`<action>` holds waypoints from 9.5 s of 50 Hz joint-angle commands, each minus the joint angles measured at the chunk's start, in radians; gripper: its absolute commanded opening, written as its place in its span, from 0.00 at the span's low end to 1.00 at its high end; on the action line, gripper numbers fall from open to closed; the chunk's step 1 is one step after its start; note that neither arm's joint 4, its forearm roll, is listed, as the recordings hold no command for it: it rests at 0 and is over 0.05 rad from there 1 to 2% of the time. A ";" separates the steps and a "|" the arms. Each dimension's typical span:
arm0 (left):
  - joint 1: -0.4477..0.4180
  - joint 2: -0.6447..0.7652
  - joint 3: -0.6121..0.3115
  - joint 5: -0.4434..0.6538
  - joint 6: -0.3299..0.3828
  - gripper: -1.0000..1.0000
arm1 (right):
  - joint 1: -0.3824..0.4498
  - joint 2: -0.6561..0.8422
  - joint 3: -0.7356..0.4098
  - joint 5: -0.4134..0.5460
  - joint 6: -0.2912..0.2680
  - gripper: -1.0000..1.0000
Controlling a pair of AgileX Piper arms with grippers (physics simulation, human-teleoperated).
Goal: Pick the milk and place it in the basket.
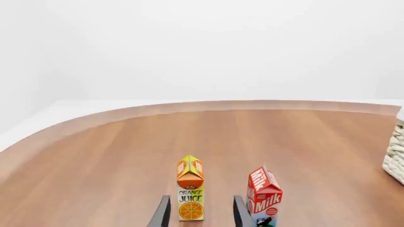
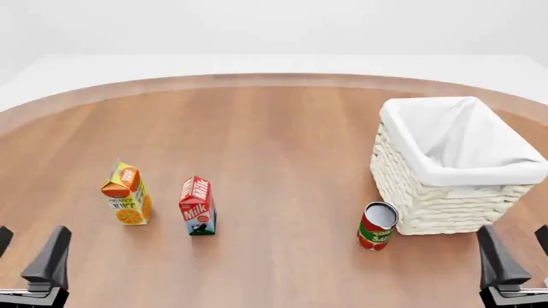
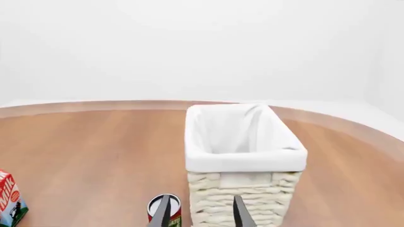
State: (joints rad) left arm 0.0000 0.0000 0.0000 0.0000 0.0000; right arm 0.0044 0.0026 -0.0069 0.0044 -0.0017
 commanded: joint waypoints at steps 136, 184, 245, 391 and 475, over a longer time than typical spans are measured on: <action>0.000 0.000 0.000 0.000 0.000 1.00 | 0.623 1.030 -1.014 0.363 0.443 1.00; 0.000 0.000 0.000 0.000 0.000 1.00 | 0.838 1.367 -1.165 0.339 0.566 1.00; 0.000 0.000 0.000 0.000 0.000 1.00 | 0.802 1.814 -1.378 0.274 0.644 1.00; 0.000 0.000 0.000 0.000 0.000 1.00 | 0.833 2.078 -1.594 0.321 0.545 1.00; 0.000 0.000 0.000 0.000 0.000 1.00 | 0.893 2.182 -1.596 0.263 0.616 1.00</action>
State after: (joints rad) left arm 0.0000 0.0000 0.0000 0.0000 0.0000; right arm 0.8914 2.1805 -1.6177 0.2802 0.6029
